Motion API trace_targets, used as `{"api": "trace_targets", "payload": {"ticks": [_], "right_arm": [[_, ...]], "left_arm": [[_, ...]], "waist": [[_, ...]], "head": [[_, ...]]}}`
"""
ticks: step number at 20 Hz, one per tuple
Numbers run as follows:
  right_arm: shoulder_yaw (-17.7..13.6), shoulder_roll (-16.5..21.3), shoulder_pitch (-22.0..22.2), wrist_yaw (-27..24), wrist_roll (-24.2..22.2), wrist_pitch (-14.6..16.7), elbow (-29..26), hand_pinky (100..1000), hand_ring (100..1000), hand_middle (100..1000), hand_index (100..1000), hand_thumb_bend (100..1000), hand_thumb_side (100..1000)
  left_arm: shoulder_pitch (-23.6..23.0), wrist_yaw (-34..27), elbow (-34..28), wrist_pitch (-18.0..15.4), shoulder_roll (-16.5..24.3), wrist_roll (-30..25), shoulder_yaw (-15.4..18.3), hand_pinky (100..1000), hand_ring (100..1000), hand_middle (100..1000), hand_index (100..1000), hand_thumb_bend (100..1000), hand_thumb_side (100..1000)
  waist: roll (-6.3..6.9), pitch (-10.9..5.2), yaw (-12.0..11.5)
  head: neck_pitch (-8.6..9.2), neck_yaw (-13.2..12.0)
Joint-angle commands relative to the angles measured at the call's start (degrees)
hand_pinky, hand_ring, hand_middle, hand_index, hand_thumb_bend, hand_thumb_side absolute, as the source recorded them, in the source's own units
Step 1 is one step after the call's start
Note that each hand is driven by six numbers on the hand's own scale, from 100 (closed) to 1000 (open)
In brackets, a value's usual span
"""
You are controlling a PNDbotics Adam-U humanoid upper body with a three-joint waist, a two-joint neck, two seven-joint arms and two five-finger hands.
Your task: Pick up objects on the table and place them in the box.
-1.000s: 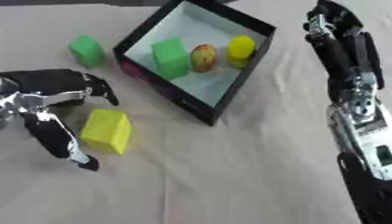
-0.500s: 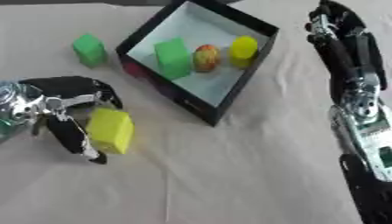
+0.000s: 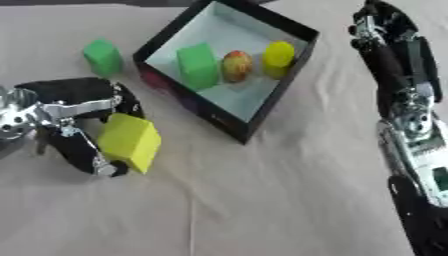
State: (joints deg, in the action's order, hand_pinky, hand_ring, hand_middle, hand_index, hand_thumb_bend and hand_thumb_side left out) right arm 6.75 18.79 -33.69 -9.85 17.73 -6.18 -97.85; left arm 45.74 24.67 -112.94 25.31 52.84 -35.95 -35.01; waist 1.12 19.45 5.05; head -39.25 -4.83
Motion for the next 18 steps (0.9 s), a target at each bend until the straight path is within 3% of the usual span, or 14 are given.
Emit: {"api": "trace_targets", "payload": {"ticks": [1, 3, 6, 9, 12, 16, 17, 18], "right_arm": [[-0.3, 1.1, -0.4, 0.1, 0.2, -0.1, -1.5, 803, 775, 725, 834, 100, 541], [-0.4, 1.2, -0.2, 0.1, 0.4, 0.0, -1.5, 803, 775, 725, 834, 100, 544], [-0.6, 1.0, -0.1, -0.1, 0.6, 0.1, -1.5, 802, 774, 725, 834, 100, 547], [-0.6, 0.6, -0.3, -0.3, 0.9, 0.2, -1.6, 802, 773, 723, 834, 100, 550], [-0.6, 0.0, -0.8, -0.6, 1.2, 0.3, -1.6, 801, 772, 722, 834, 100, 552], [-0.4, -0.7, -1.3, -0.8, 1.0, 0.2, -1.6, 802, 772, 723, 834, 100, 552], [-0.3, -0.8, -1.3, -0.8, 1.0, 0.2, -1.6, 802, 772, 723, 834, 100, 548], [-0.3, -0.9, -1.4, -0.8, 0.9, 0.2, -1.6, 802, 772, 723, 834, 100, 553]], "left_arm": [[3.5, -0.1, -1.6, -3.0, 2.4, -0.4, 3.6, 585, 648, 579, 638, 454, 100], [7.1, 0.0, -1.6, -2.5, 1.3, -1.6, 5.1, 580, 646, 577, 637, 438, 100], [12.3, 0.6, -0.9, 0.8, -2.4, -5.1, 5.7, 569, 641, 574, 636, 394, 100], [16.9, 2.3, 5.5, 2.1, -8.2, -8.1, 4.7, 567, 640, 574, 636, 361, 100], [20.4, 5.8, 17.1, -0.8, -14.7, -8.3, 3.6, 570, 641, 579, 637, 360, 100], [22.9, 12.0, 30.5, -8.0, -21.4, -5.2, 4.5, 564, 632, 594, 641, 389, 100], [23.4, 13.4, 33.1, -9.6, -22.8, -4.0, 5.1, 571, 633, 601, 638, 287, 100], [23.8, 14.8, 35.3, -11.1, -24.1, -2.4, 5.7, 565, 630, 598, 638, 391, 100]], "waist": [[0.05, -1.41, -0.2], [0.05, -1.61, -0.5], [0.03, -1.77, -0.5], [-0.02, -1.80, -0.2], [-0.16, -1.65, 0.3], [-0.42, -1.43, 0.8], [-0.50, -1.39, 0.9], [-0.60, -1.34, 1.0]], "head": [[-0.40, 0.3], [-0.44, 0.3], [-0.24, 0.1], [-0.09, -0.3], [0.02, -0.8], [0.27, -1.5], [0.30, -1.7], [0.34, -1.8]]}}
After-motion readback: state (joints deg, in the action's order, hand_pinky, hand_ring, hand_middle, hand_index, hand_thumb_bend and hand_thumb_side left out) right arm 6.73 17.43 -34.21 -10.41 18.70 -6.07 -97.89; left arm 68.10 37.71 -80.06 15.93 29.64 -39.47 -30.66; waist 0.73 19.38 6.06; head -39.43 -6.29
